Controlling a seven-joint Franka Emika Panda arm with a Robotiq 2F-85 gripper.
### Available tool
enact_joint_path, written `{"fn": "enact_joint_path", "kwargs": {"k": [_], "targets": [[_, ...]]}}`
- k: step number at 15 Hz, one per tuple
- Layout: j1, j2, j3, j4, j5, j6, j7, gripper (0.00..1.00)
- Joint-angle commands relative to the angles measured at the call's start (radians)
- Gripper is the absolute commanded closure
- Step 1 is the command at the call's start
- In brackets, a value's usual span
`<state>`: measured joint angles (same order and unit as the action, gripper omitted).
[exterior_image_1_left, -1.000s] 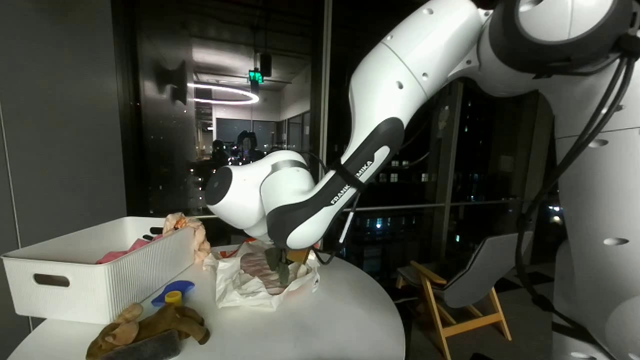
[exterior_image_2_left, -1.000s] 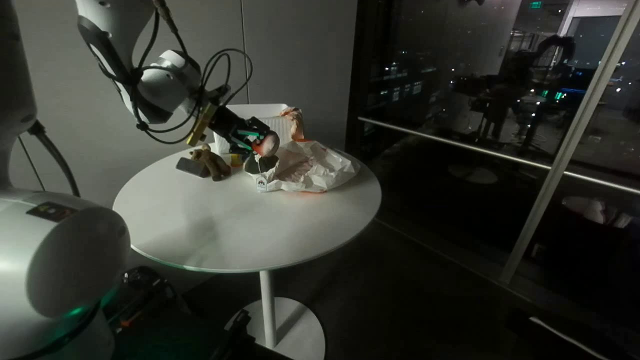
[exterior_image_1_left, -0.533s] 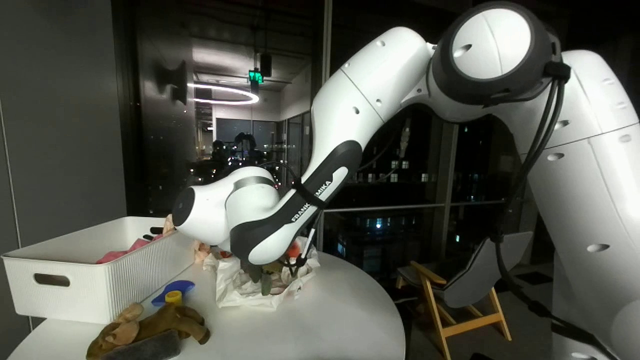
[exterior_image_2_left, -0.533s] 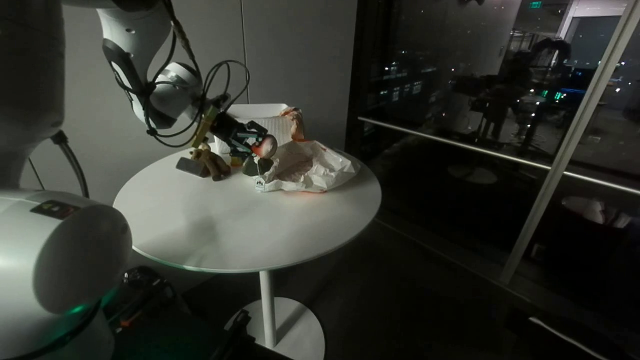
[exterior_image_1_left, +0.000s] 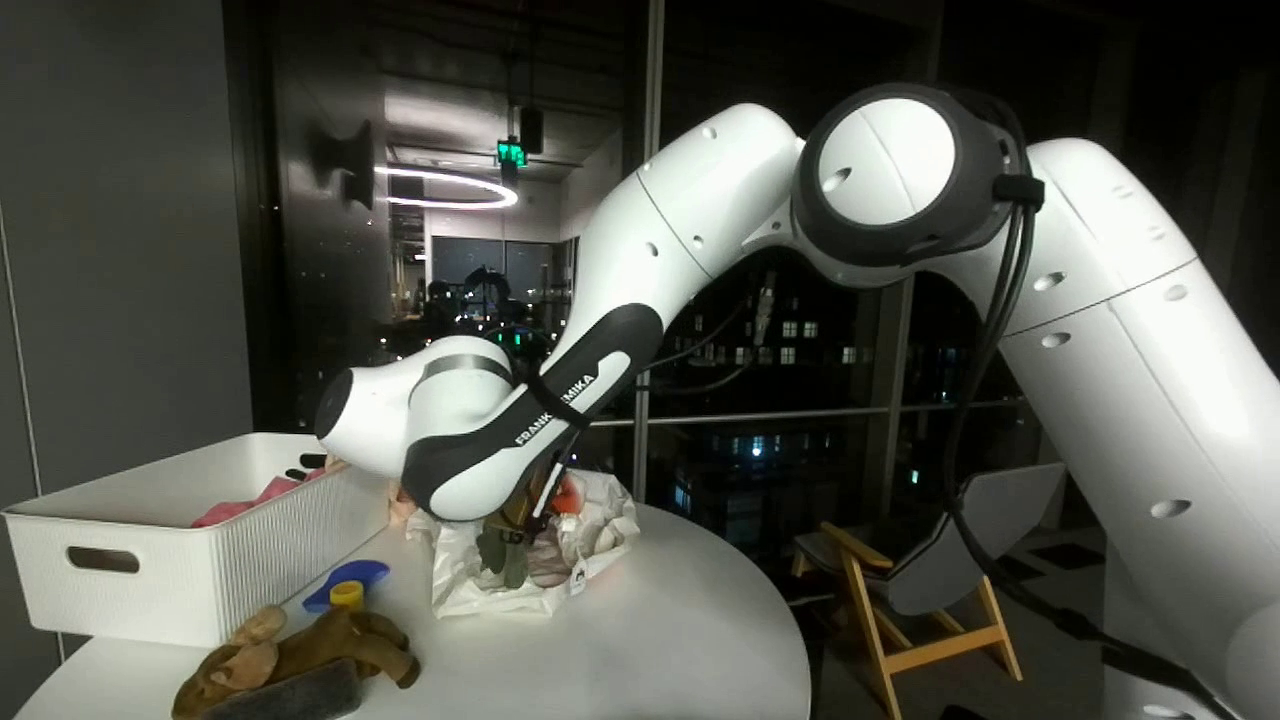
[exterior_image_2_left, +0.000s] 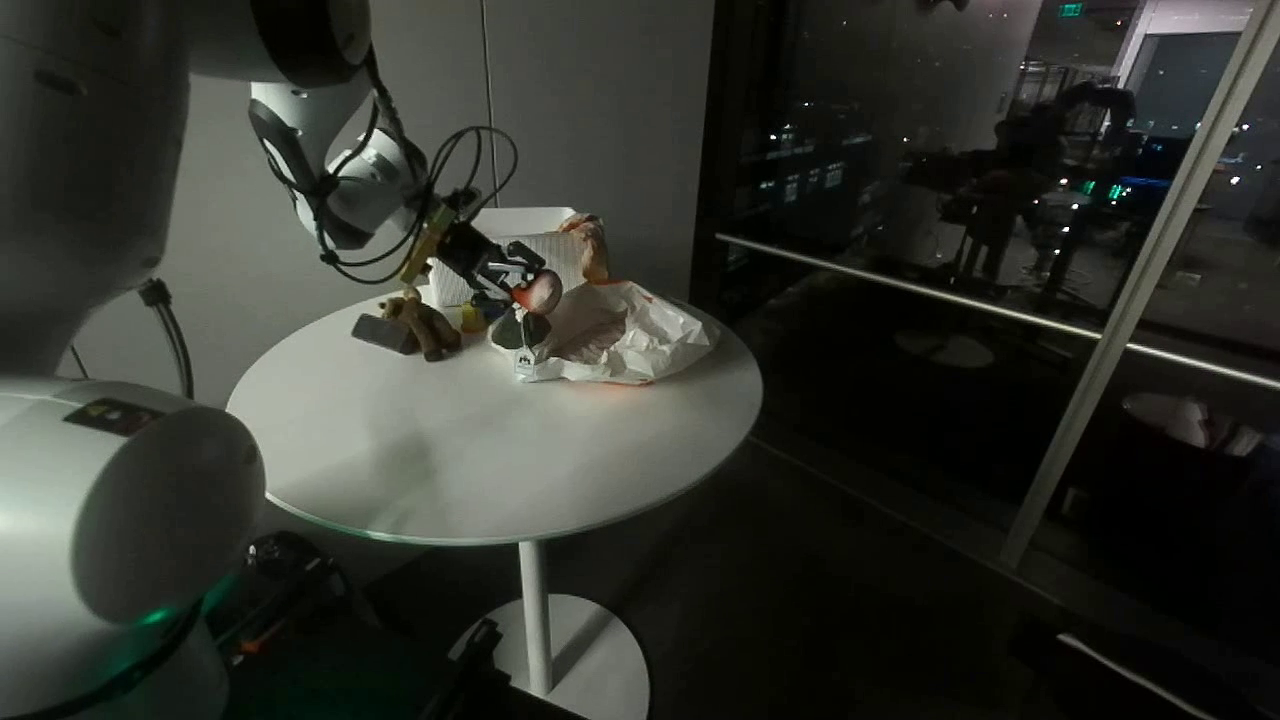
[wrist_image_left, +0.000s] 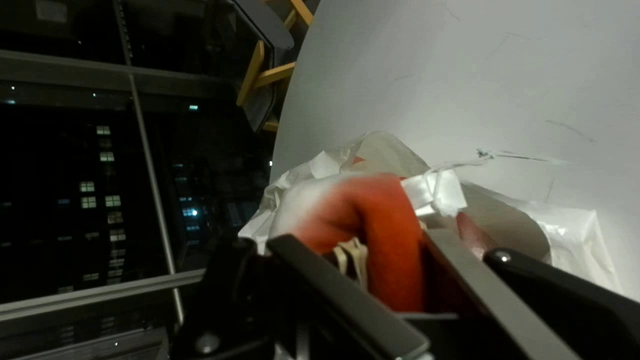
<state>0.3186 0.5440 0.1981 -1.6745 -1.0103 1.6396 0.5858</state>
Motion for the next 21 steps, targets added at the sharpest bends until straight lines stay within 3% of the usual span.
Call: {"fn": "enact_joint_path", "kwargs": {"k": [1, 4, 11, 14, 21], "targets": [[0.027, 0.086, -0.024, 0.173, 0.078, -0.089, -0.068, 0.91], [0.04, 0.121, -0.036, 0.215, 0.129, -0.091, -0.062, 0.91], [0.05, 0.137, -0.071, 0.111, 0.041, 0.071, -0.04, 0.93], [0.046, 0.123, -0.098, 0.059, -0.017, 0.142, -0.017, 0.95], [0.019, 0.128, -0.143, 0.041, -0.185, 0.169, 0.045, 0.88]]}}
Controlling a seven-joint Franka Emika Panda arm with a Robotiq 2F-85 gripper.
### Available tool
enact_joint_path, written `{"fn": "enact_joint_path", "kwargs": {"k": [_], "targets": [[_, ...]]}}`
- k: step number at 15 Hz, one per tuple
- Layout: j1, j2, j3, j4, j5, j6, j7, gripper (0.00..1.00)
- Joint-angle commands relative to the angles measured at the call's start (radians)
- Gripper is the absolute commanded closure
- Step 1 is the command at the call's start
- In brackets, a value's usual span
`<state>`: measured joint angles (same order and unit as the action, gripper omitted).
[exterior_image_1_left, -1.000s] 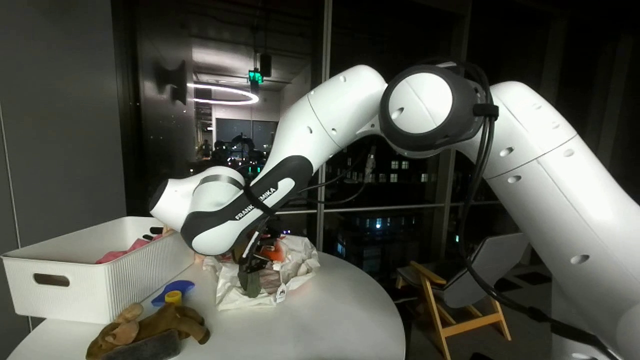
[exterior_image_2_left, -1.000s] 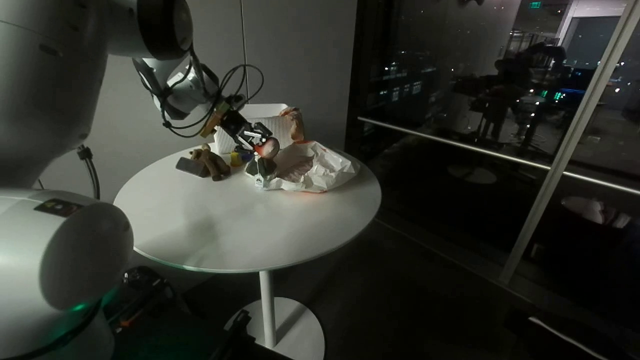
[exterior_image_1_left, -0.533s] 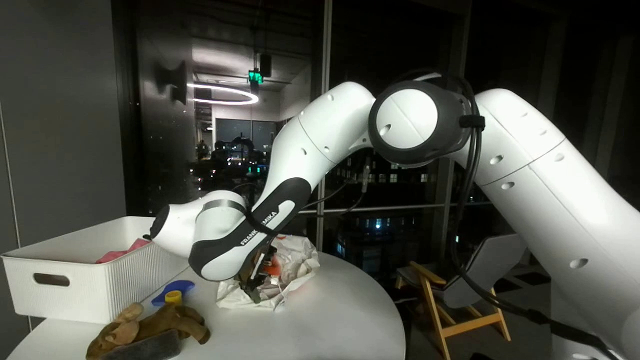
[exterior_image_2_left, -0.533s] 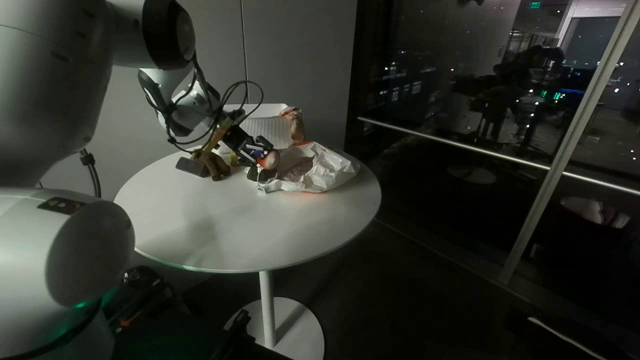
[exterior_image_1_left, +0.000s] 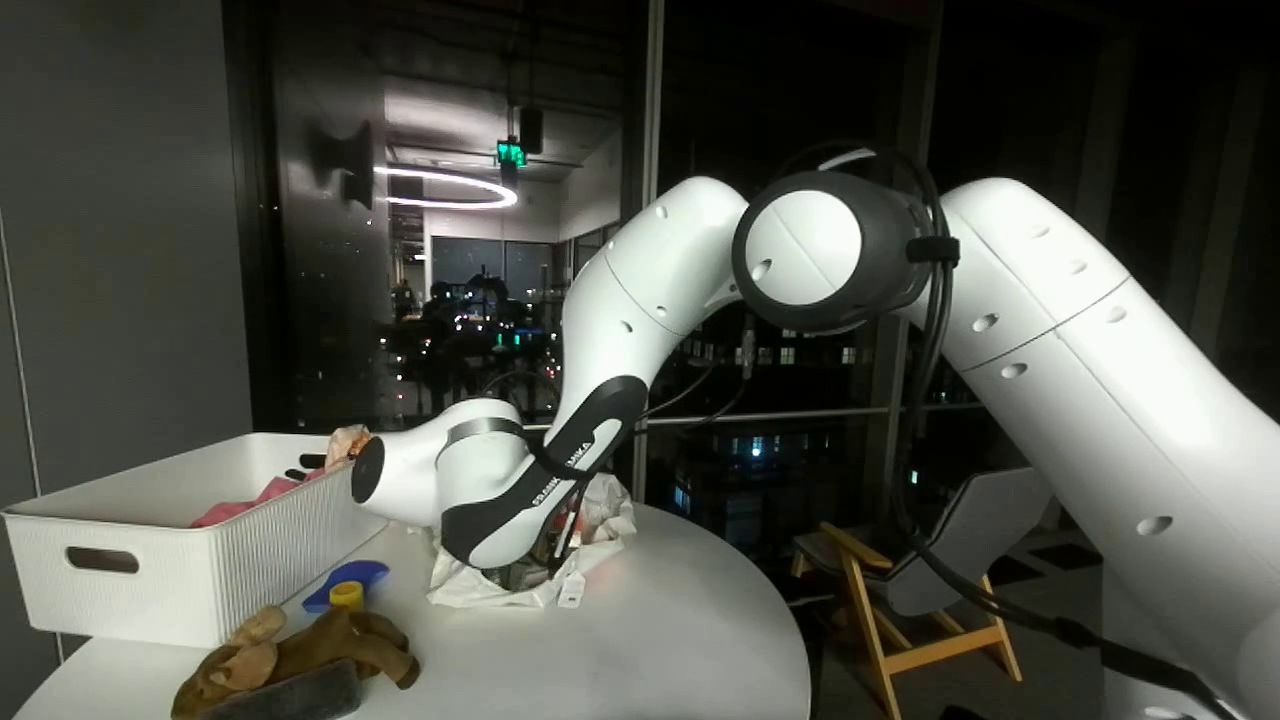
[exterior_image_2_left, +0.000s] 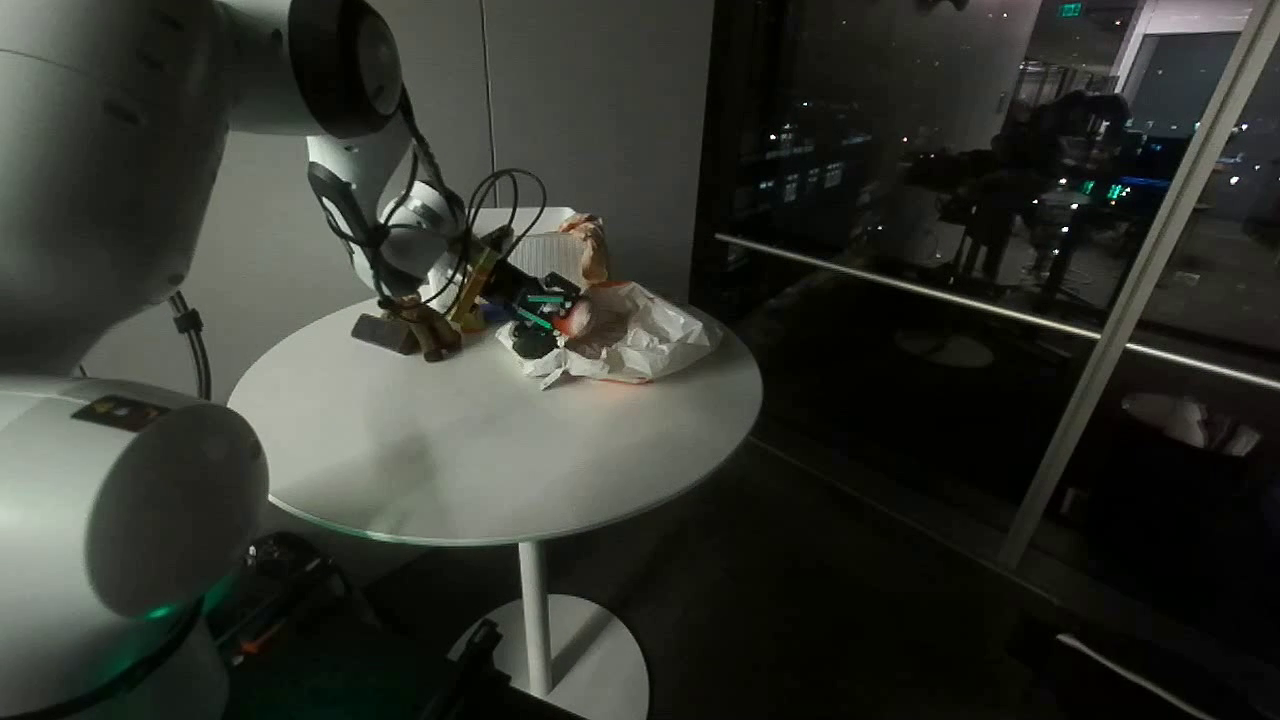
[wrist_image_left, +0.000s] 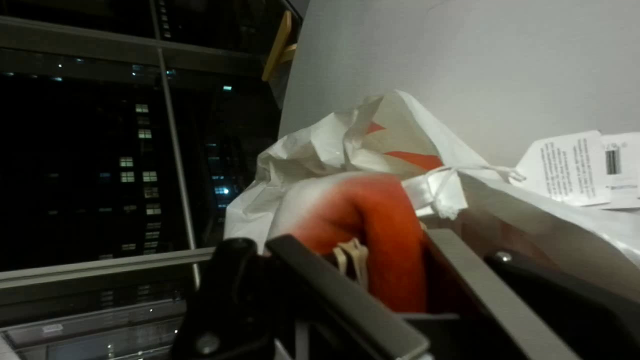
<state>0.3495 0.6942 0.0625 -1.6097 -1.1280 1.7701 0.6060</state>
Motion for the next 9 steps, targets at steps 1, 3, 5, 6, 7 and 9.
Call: {"fn": "enact_joint_path", "kwargs": {"k": [1, 3, 5, 6, 7, 9], "targets": [[-0.023, -0.024, -0.003, -0.025, -0.081, 0.056, 0.017, 0.65], [-0.04, -0.029, 0.005, -0.028, -0.094, 0.087, 0.008, 0.58], [-0.061, -0.042, 0.014, -0.04, -0.085, 0.137, 0.008, 0.42], [-0.073, -0.048, 0.019, -0.046, -0.069, 0.161, 0.004, 0.35], [-0.1, -0.067, 0.043, -0.061, -0.011, 0.195, -0.025, 0.27], [-0.126, -0.124, 0.071, -0.115, 0.066, 0.275, -0.053, 0.11]]}}
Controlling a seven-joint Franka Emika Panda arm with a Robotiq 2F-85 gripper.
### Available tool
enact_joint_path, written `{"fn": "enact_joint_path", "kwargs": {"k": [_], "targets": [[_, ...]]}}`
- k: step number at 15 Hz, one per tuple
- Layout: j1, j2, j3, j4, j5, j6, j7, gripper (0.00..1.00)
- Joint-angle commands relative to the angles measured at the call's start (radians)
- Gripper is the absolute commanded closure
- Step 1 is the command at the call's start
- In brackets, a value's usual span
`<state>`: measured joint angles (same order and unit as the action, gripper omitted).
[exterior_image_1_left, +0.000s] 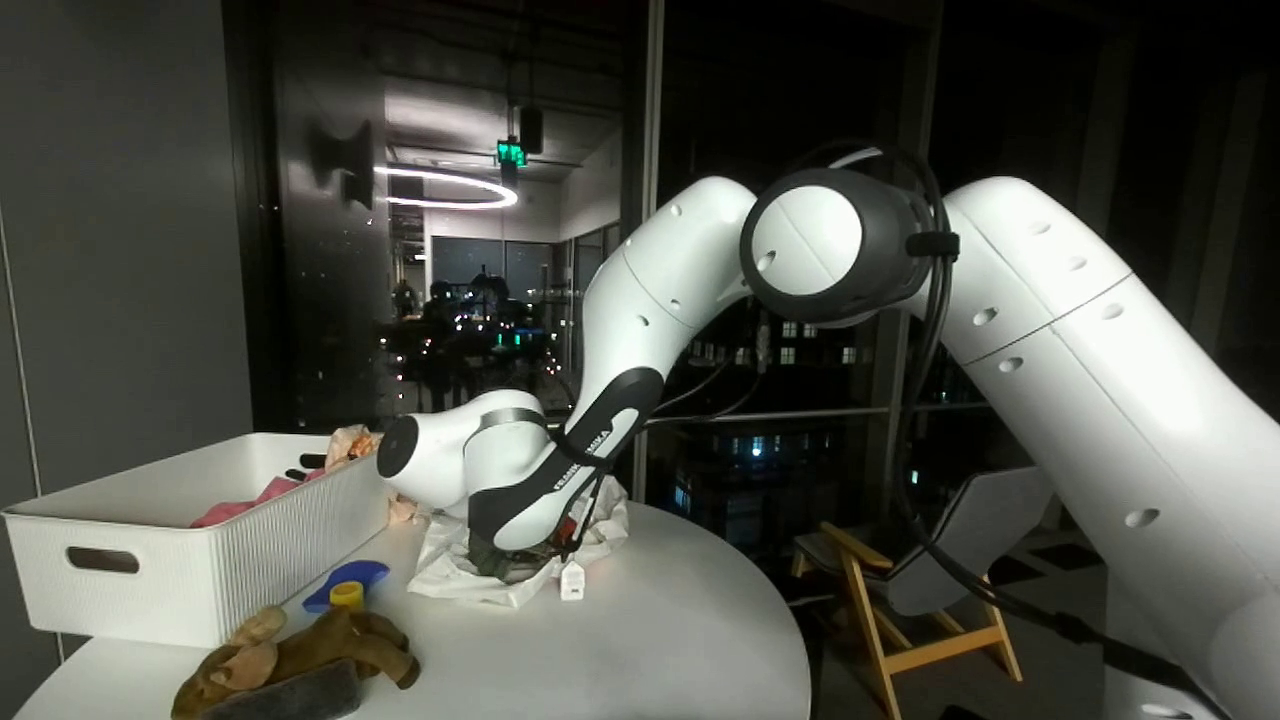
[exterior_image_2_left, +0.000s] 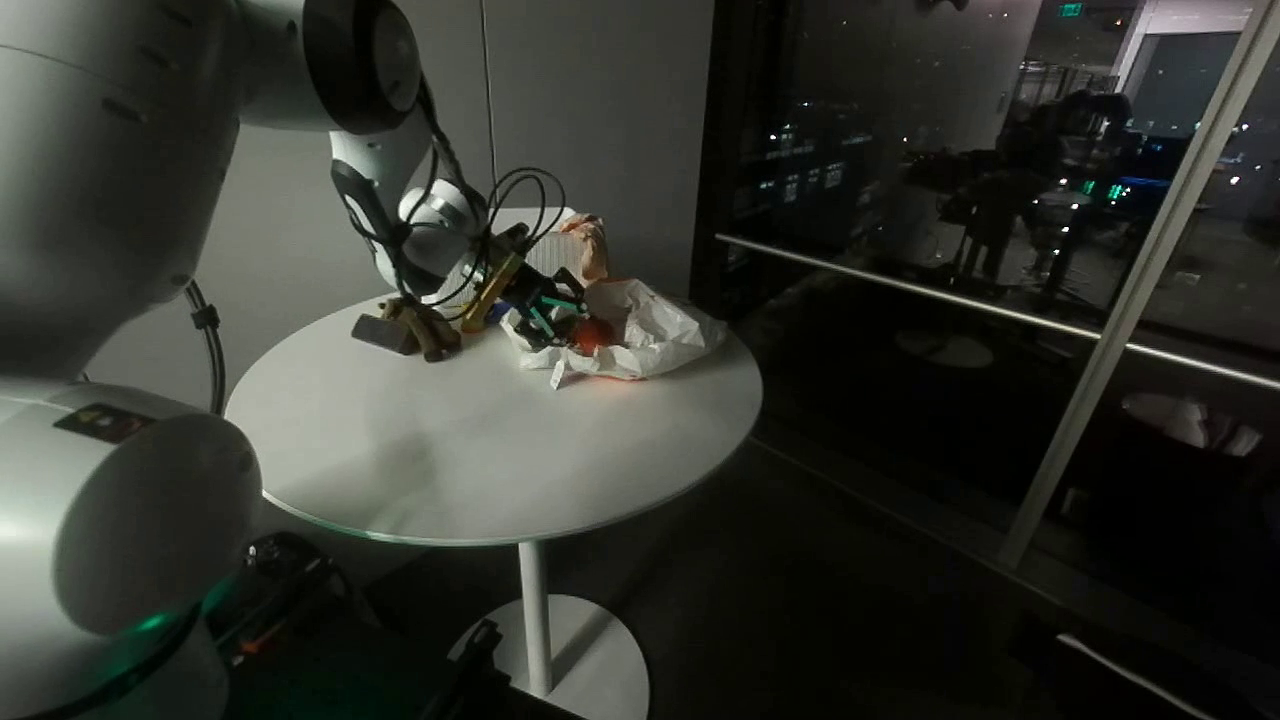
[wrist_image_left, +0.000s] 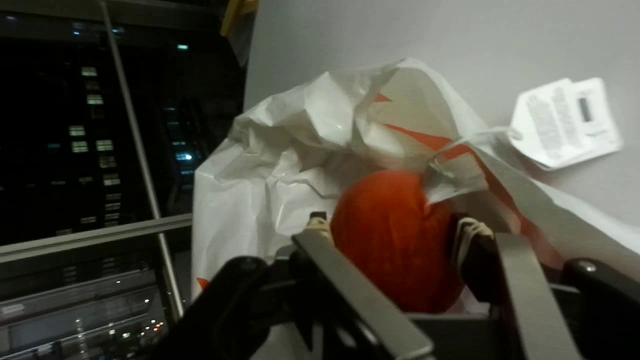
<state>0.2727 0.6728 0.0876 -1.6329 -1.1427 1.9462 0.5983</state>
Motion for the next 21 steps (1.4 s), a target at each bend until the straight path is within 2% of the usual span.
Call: {"fn": "enact_joint_path", "kwargs": {"k": [1, 2, 6, 9, 10, 11, 13, 16, 18, 21], "targets": [[-0.057, -0.151, 0.057, -0.135, 0.11, 0.143, -0.053, 0.05], [-0.066, -0.197, 0.069, -0.174, 0.149, 0.181, -0.064, 0.01], [-0.077, -0.398, 0.112, -0.352, 0.316, 0.334, -0.185, 0.0], [-0.041, -0.514, 0.155, -0.474, 0.445, 0.426, -0.264, 0.0], [-0.036, -0.551, 0.177, -0.527, 0.523, 0.437, -0.315, 0.0], [-0.017, -0.451, 0.128, -0.404, 0.445, 0.384, -0.254, 0.0], [-0.005, -0.509, 0.158, -0.477, 0.502, 0.397, -0.28, 0.0], [-0.005, -0.53, 0.162, -0.508, 0.506, 0.402, -0.283, 0.0], [0.001, -0.468, 0.166, -0.478, 0.485, 0.513, -0.326, 0.0], [0.045, -0.376, 0.166, -0.396, 0.408, 0.602, -0.372, 0.0]]}}
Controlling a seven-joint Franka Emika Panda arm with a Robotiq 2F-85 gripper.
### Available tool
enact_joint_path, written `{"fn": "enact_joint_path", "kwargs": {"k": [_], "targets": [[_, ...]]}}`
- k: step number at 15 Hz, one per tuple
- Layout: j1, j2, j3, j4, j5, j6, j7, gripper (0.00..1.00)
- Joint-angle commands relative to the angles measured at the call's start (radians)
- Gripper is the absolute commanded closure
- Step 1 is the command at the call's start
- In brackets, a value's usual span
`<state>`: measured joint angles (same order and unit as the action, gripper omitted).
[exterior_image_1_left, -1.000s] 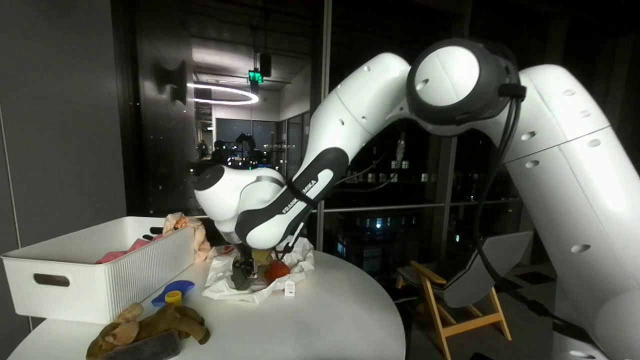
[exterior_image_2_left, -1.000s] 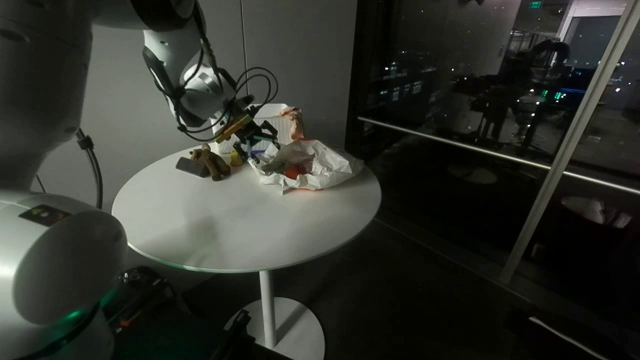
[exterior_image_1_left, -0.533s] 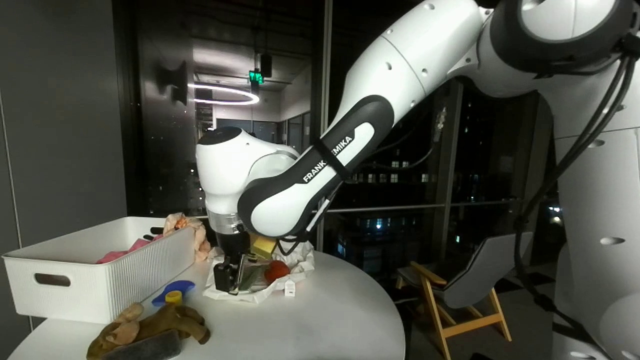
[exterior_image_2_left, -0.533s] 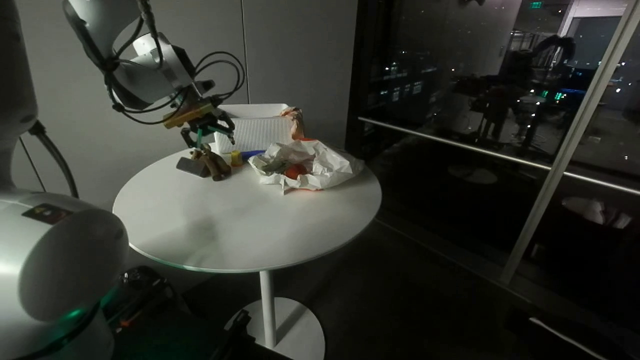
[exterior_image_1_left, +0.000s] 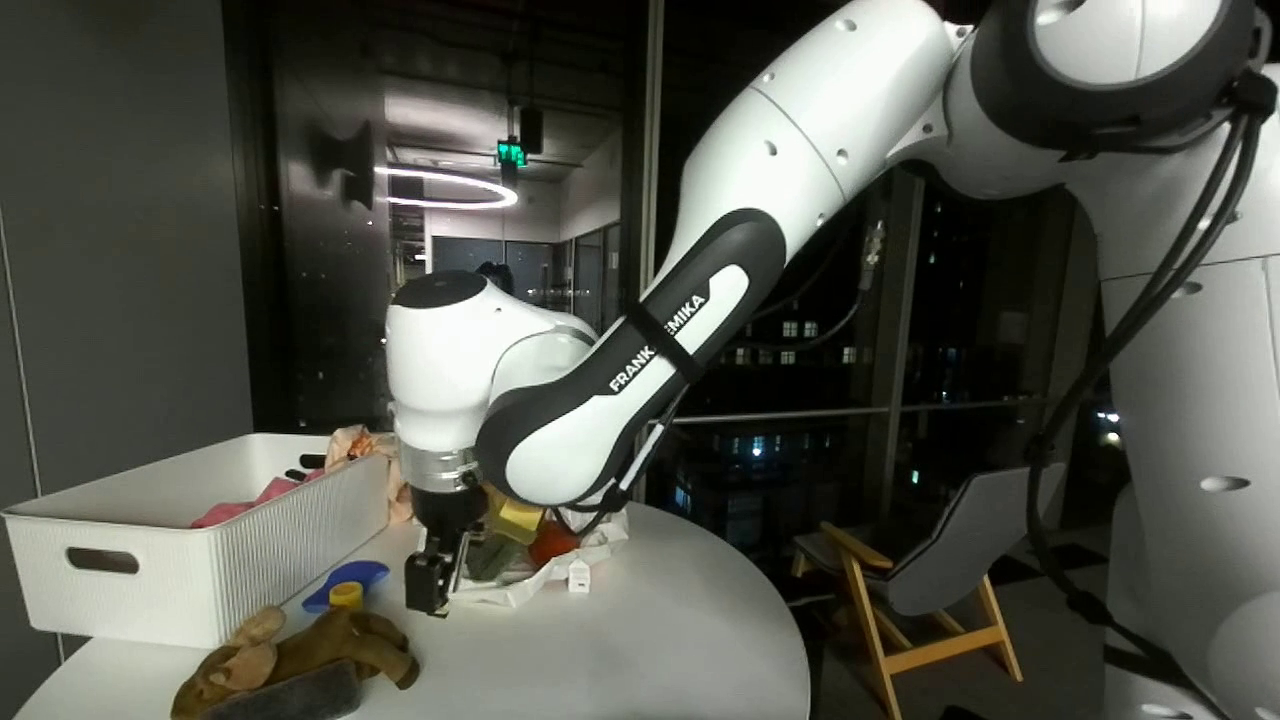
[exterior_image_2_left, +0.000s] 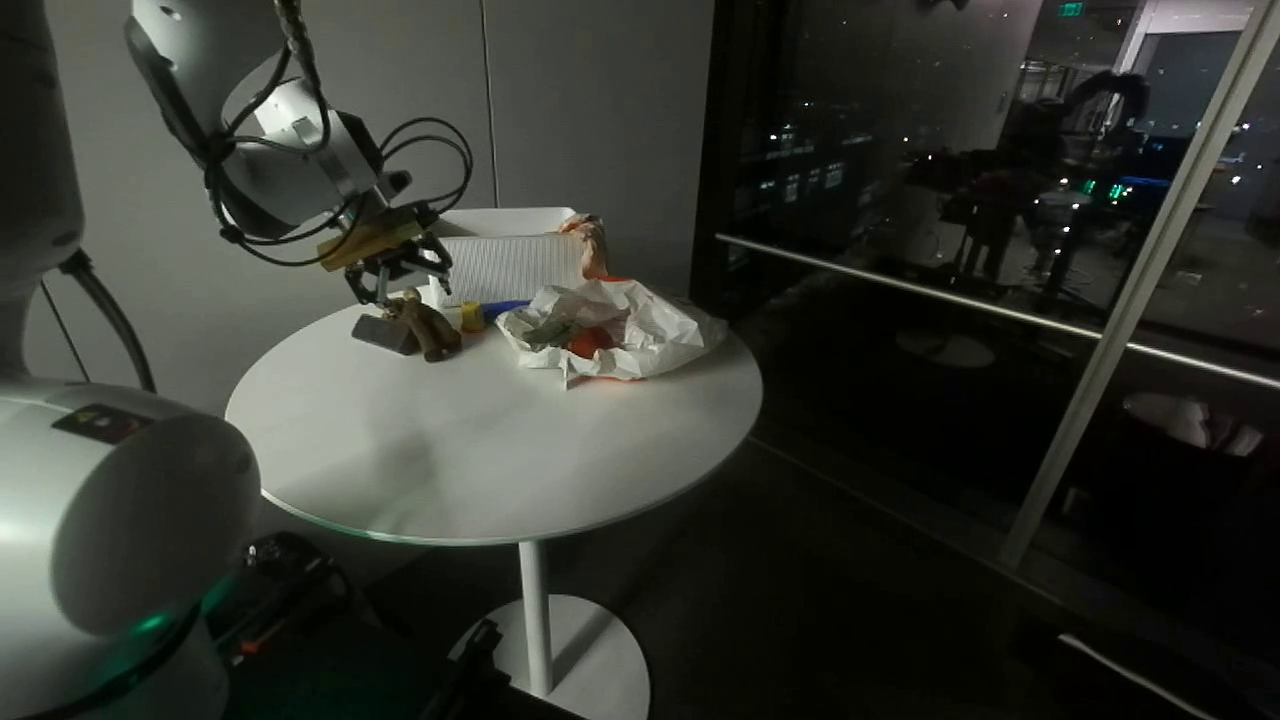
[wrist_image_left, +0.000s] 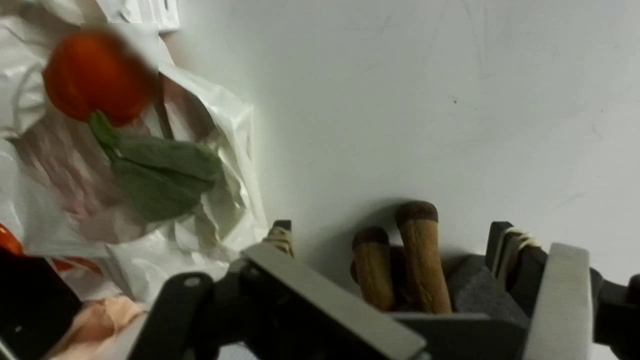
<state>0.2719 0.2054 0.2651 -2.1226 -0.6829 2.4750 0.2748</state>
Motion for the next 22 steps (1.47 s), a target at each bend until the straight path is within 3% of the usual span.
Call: {"fn": "enact_joint_path", "kwargs": {"k": [1, 5, 9, 12, 15, 22], "targets": [[0.056, 0.124, -0.007, 0.128, -0.047, 0.099, -0.083, 0.0], [0.096, 0.261, -0.015, 0.271, -0.055, 0.172, -0.253, 0.0], [0.052, 0.394, 0.028, 0.409, 0.048, 0.222, -0.548, 0.0], [0.059, 0.458, 0.004, 0.509, 0.088, 0.179, -0.677, 0.0], [0.075, 0.494, -0.026, 0.584, 0.11, 0.126, -0.711, 0.0], [0.049, 0.538, 0.035, 0.694, 0.355, -0.18, -0.827, 0.0]]}}
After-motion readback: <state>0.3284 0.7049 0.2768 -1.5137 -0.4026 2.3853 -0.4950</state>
